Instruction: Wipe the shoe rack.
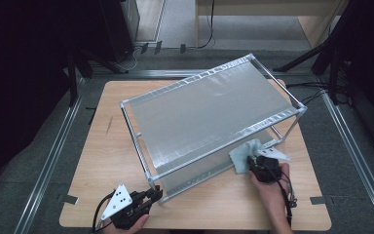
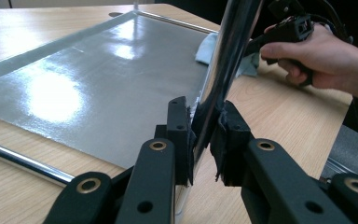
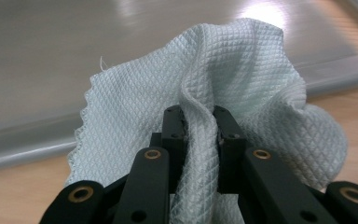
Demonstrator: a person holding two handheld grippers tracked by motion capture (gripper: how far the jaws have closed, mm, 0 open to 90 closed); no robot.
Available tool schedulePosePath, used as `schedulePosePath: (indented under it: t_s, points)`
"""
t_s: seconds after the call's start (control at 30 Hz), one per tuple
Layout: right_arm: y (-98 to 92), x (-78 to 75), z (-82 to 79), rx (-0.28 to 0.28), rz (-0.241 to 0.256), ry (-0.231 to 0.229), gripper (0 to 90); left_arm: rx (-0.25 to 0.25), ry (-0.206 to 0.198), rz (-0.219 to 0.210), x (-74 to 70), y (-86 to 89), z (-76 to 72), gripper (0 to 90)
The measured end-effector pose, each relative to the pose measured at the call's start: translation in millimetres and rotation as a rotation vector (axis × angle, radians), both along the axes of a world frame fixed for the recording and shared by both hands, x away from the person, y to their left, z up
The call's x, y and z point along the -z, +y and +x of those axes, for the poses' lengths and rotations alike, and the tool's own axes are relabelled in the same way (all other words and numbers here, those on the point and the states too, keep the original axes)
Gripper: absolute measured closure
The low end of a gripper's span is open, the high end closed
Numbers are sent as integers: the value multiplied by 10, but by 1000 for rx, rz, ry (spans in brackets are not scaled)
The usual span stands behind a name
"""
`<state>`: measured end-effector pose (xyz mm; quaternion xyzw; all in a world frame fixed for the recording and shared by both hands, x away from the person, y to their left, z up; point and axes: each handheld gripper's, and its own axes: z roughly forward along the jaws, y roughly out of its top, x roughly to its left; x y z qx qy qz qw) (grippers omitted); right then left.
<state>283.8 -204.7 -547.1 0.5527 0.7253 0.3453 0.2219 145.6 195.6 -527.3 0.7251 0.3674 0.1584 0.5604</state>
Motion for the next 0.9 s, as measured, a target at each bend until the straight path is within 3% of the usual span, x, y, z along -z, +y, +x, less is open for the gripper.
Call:
schedulePosePath:
  t_s: [0.3,0.43,0.6,0.73,0.9]
  points:
    - [766,25,-277,-238,-13,4,778,21,-1,2,4,-119,-20,782]
    - [1114,24,-470,-383,9,28,778,28,1,1,7,-173,-23,782]
    - [1390,35,-641,-550,45,53,781,35,1,6,7,-176,-22,783]
    - [1373,32,-615,-582,44,57,790,36,1,8,8,-173,-24,783]
    - [1147,15,-374,-516,28,46,793,38,3,4,13,-170,-21,783]
